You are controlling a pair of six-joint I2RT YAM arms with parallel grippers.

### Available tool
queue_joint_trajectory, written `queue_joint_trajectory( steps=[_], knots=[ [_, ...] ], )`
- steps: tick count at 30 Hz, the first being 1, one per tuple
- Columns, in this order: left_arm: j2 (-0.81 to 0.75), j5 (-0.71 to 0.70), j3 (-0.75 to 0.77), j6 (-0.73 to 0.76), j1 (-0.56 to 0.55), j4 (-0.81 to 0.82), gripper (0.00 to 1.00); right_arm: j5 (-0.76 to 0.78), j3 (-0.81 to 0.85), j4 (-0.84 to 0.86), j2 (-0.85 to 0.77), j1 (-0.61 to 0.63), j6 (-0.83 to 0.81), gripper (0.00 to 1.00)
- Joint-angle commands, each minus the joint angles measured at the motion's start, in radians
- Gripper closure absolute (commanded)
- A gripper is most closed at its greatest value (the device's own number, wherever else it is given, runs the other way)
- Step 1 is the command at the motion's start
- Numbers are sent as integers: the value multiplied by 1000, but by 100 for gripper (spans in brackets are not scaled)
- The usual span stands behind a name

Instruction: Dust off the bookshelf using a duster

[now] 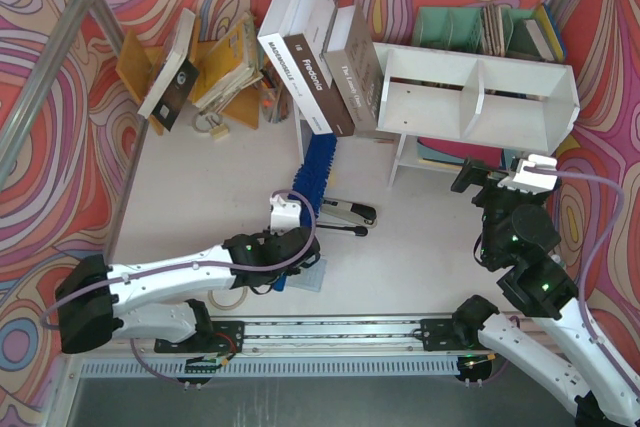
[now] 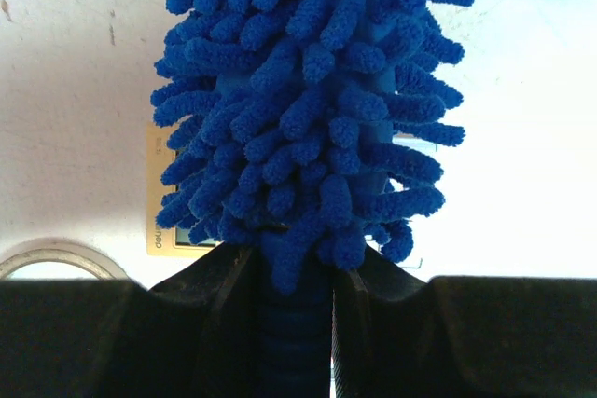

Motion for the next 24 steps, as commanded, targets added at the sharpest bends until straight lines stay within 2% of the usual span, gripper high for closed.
queue_joint_trajectory(
  steps=[1,9,17,24],
  knots=[
    [11,21,-17,-29,14,10,100,17,-6,32,-12,0,-11,1],
    [-92,-102,56,87,14,-22,100,16,-7,32,-12,0,-13,1],
    [-274,-206,70,154,14,-31,100,17,-7,31,-15,0,-13,1],
    [-314,-236,117,229,14,-56,100,13,-6,34,-4,0,-14,1]
  ],
)
